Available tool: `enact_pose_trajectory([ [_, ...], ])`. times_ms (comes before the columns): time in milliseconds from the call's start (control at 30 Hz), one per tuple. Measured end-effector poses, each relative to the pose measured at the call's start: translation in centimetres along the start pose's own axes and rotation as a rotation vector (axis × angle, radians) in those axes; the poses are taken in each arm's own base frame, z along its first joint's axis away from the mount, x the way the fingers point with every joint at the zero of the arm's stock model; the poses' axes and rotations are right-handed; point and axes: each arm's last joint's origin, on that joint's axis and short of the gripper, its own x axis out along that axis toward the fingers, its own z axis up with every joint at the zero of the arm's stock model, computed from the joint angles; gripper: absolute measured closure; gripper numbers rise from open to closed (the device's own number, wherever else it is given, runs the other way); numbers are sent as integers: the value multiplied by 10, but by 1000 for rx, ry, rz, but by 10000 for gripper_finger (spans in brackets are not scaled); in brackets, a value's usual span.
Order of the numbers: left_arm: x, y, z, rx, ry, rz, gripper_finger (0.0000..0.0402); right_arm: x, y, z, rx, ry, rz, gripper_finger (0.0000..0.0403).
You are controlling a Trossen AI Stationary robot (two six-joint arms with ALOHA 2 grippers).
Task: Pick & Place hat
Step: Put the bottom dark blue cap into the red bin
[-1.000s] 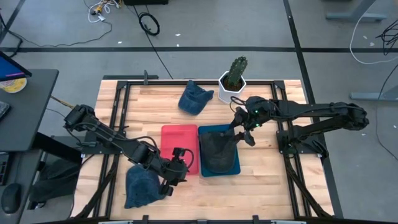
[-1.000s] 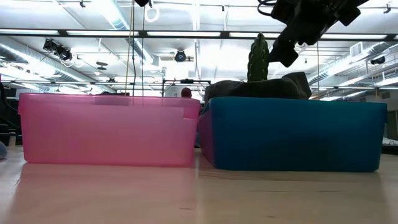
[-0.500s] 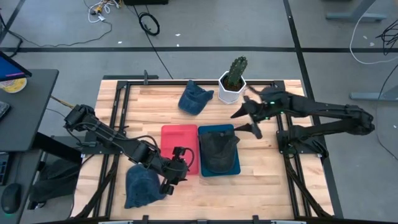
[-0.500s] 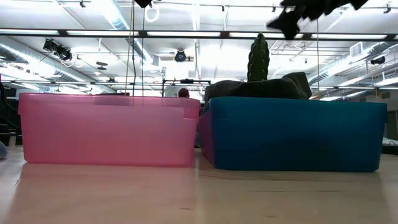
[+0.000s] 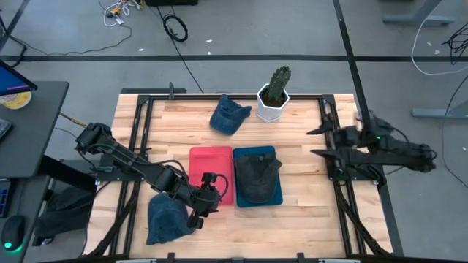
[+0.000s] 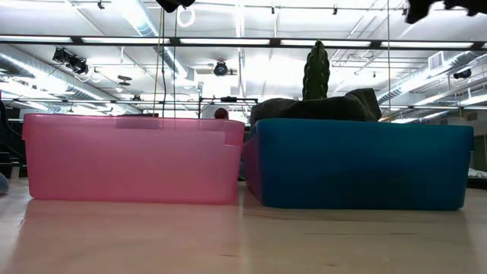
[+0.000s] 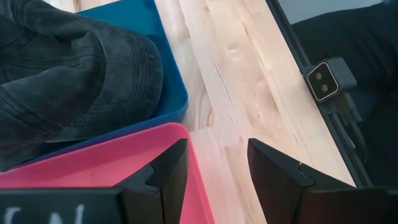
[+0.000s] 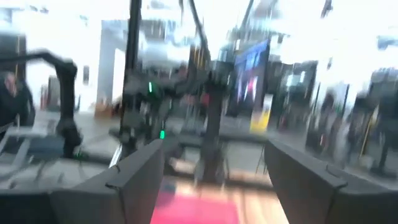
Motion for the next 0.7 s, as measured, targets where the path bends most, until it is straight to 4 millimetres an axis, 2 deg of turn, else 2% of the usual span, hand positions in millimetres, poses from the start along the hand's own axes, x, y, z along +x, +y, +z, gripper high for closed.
enact_pose_trajectory([
  [133,0,0,0,0,0,0,232,-21,7,-18,-45,-165,-13,121],
  [333,0,1,0,-1,1,2,232,-14,9,-65,-68,-409,-22,121],
  [400,0,1,0,-2,-1,1,232,-10,8,-68,-56,-328,-45,121],
  [567,0,1,0,-9,0,1,232,-9,7,-74,-79,-300,-76,121],
  [700,0,1,0,-9,1,0,232,-10,7,-71,-85,-321,-88,121],
])
